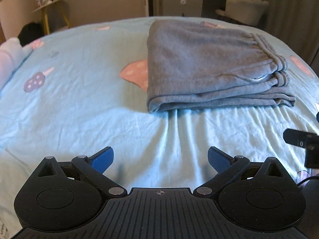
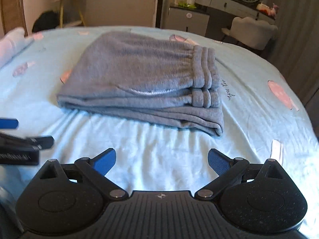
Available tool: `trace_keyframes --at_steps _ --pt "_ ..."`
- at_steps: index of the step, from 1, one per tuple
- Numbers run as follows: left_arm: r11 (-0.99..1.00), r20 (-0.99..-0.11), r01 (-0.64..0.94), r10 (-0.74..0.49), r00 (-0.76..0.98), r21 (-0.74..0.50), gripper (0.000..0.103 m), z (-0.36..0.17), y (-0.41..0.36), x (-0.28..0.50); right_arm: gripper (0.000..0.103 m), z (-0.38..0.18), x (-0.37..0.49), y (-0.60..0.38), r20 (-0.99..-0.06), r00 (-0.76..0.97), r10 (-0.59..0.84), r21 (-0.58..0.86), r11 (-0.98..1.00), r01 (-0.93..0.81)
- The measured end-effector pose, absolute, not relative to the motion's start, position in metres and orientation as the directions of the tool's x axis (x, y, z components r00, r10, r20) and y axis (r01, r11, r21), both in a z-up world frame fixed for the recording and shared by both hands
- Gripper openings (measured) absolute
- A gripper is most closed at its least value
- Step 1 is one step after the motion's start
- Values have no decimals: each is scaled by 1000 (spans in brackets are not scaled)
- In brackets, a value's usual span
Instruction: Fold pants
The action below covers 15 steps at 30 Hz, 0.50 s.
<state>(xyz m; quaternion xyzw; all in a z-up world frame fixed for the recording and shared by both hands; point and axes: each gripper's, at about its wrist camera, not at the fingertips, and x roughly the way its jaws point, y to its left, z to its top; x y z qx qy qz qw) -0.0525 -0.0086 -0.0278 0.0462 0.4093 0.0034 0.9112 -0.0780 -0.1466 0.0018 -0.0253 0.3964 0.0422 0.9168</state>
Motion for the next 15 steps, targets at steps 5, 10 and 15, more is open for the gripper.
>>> trace_keyframes --at_steps 5,10,15 --pt "994 -726 22 65 684 110 103 -26 -11 -56 99 3 -73 -145 -716 698 15 -22 999 -44" --pt "997 -720 17 41 693 72 103 -28 -4 -52 99 -1 -71 -143 -720 694 9 -33 998 -47" --pt "999 -721 16 15 693 36 103 -31 -2 -50 99 -3 -72 -144 -712 702 9 -25 999 -38"
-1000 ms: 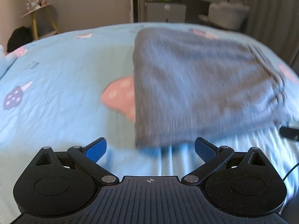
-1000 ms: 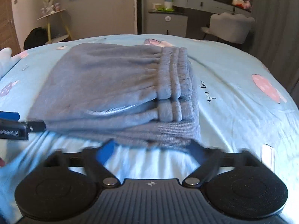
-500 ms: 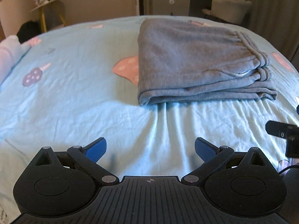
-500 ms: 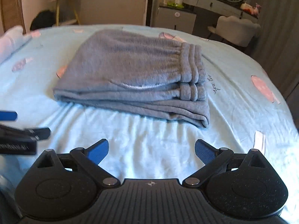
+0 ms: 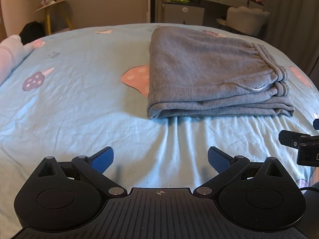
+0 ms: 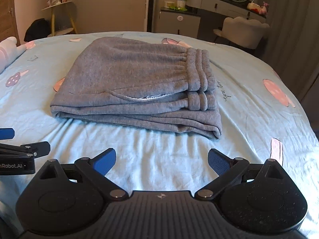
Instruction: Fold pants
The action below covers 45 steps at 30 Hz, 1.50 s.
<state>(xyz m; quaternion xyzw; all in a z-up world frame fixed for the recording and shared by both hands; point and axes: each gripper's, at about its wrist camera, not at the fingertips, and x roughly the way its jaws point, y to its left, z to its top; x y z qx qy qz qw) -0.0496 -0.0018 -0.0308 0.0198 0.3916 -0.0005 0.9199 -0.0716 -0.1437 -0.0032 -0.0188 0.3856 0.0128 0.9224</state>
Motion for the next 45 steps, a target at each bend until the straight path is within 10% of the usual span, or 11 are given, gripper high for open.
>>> trace_keyframes --at_steps 45 --pt "1000 -736 24 -18 677 -2 103 -37 -1 -45 99 -11 -67 -148 -731 682 22 15 1000 -16"
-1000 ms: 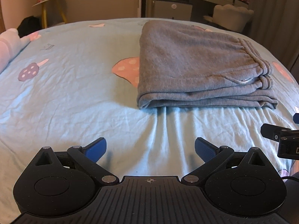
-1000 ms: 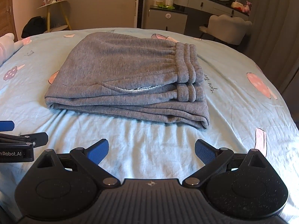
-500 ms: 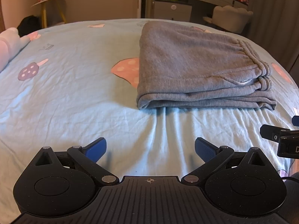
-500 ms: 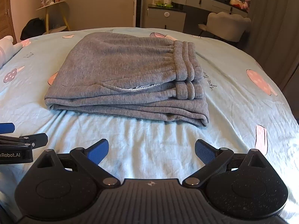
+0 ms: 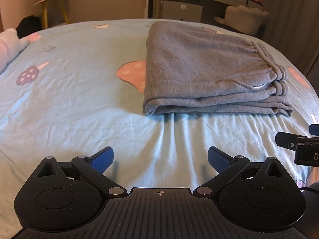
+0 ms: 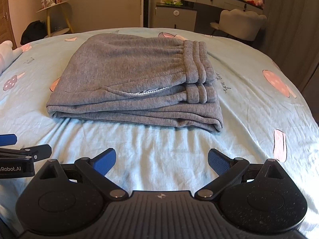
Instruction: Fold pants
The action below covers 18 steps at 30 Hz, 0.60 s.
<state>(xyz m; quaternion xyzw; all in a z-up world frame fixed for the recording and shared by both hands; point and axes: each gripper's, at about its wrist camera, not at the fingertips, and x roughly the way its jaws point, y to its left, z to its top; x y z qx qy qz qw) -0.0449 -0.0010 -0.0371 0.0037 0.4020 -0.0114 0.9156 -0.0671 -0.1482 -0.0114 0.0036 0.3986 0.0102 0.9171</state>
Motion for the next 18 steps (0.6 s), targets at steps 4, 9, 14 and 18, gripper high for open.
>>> trace_keyframes --at_steps 4,9,14,18 --pt "1000 -736 22 -19 677 -6 103 -37 -1 -45 99 -12 -67 -149 -732 681 26 22 1000 -14" --pt "1000 -735 19 -20 678 -10 103 -38 0 -45 99 -12 -67 -149 -732 681 24 20 1000 -14" --pt "1000 -735 20 -21 678 -10 103 -38 0 -45 99 -11 -68 -148 -729 684 22 15 1000 -16" --pt "1000 -737 19 -23 676 -14 103 -38 0 -45 99 -11 -67 -148 -729 684 22 15 1000 -16"
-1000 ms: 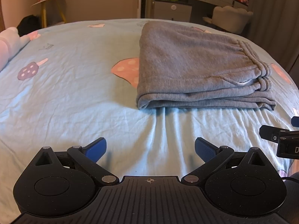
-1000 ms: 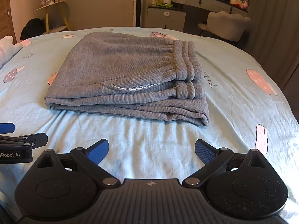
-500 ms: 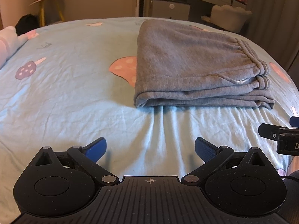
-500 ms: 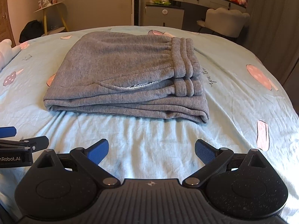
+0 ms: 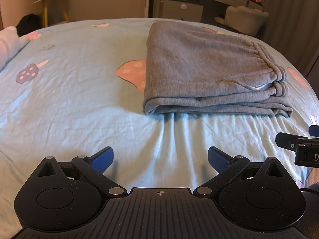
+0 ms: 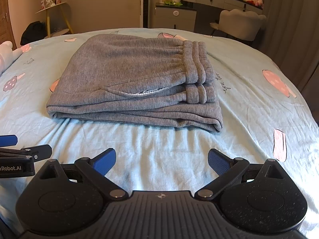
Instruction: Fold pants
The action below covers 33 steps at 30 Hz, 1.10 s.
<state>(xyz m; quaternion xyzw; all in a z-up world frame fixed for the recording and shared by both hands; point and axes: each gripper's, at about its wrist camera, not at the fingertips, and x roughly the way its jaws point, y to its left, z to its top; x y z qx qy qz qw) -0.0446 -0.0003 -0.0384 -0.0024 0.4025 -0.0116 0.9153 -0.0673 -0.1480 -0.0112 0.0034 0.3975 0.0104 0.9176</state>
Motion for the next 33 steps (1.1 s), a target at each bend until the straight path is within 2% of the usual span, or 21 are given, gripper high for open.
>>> trace_keyframes --at_steps 33 --pt "999 -738 30 -40 674 -27 103 -40 -2 -45 99 -10 -68 -150 -727 686 29 28 1000 -14"
